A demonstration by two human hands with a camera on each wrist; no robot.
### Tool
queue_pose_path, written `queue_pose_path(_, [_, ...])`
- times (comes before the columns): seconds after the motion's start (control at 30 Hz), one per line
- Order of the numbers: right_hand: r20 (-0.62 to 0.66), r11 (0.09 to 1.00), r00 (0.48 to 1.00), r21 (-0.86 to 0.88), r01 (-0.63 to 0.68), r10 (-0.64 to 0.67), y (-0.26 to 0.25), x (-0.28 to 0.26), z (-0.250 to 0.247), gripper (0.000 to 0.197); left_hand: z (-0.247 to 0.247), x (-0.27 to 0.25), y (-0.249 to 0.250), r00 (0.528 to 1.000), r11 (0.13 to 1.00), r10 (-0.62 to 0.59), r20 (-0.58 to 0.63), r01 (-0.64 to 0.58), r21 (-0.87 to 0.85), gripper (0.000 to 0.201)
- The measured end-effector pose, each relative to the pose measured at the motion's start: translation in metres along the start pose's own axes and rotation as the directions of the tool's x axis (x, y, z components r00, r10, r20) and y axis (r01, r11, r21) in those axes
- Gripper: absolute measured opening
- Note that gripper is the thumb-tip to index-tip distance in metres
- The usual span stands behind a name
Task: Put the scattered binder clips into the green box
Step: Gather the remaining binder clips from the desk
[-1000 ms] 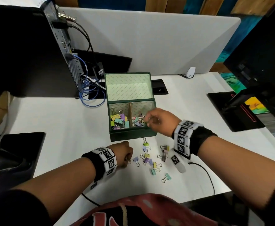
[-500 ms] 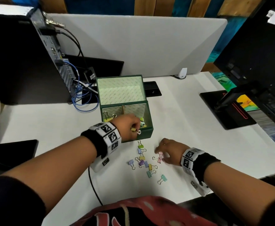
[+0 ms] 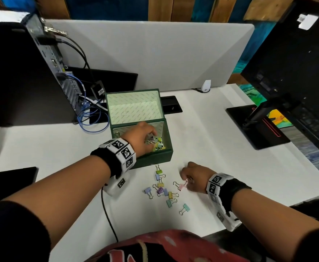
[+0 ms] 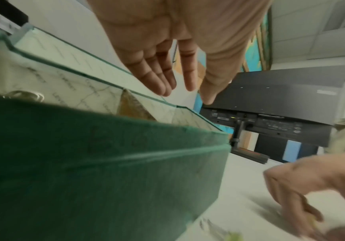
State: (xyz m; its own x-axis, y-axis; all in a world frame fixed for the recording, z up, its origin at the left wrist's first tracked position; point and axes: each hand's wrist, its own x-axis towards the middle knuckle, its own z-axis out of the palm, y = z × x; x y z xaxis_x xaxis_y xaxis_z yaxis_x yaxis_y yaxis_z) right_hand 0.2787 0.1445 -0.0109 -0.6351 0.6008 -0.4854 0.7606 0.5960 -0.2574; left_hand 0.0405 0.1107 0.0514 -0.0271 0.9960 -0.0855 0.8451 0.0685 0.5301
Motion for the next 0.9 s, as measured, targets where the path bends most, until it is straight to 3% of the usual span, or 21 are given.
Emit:
queue_pose_path(0.07, [0.002, 1.0, 1.0, 0.02, -0.01, 0.01, 0.002, 0.002, 0.002, 0.026, 0.004, -0.015, -0.002, 0.993, 0.995, 0.089, 0.077, -0.092, 0.028, 0.027])
queue_pose_path(0.13, [0.007, 0.999, 1.0, 0.036, -0.011, 0.011, 0.003, 0.004, 0.003, 0.025, 0.011, -0.029, -0.006, 0.961, 0.982, 0.148, 0.234, -0.171, 0.081, 0.024])
queue_pose_path(0.23, [-0.004, 0.997, 1.0, 0.074, -0.004, 0.004, 0.002, 0.005, -0.002, 0.017, 0.024, -0.043, -0.012, 0.89, 0.963, 0.125, 0.439, -0.215, 0.163, 0.027])
queue_pose_path(0.4, [-0.17, 0.947, 0.985, 0.322, 0.018, 0.039, -0.014, 0.01, -0.041, 0.018, 0.047, -0.051, -0.019, 0.822, 0.94, 0.056, 0.567, -0.235, 0.247, 0.038])
queue_pose_path(0.53, [-0.29, 0.853, 0.956, 0.507, 0.121, 0.037, -0.04, 0.021, -0.083, 0.021, 0.058, -0.052, -0.021, 0.794, 0.914, 0.057, 0.605, -0.285, 0.289, 0.039])
queue_pose_path(0.67, [-0.391, 0.845, 0.92, 0.492, 0.21, 0.0, -0.067, 0.035, -0.109, 0.022, 0.06, -0.047, -0.022, 0.802, 0.933, 0.028, 0.596, -0.234, 0.272, 0.031])
queue_pose_path(0.77, [-0.399, 0.856, 0.917, 0.476, 0.202, 0.006, -0.075, 0.046, -0.108, 0.023, 0.06, -0.045, -0.023, 0.804, 0.948, 0.004, 0.595, -0.193, 0.255, 0.029])
queue_pose_path(0.9, [-0.38, 0.869, 0.925, 0.459, 0.185, 0.004, -0.068, 0.048, -0.098, 0.029, 0.059, -0.05, -0.031, 0.86, 0.964, 0.029, 0.509, -0.158, 0.213, 0.026])
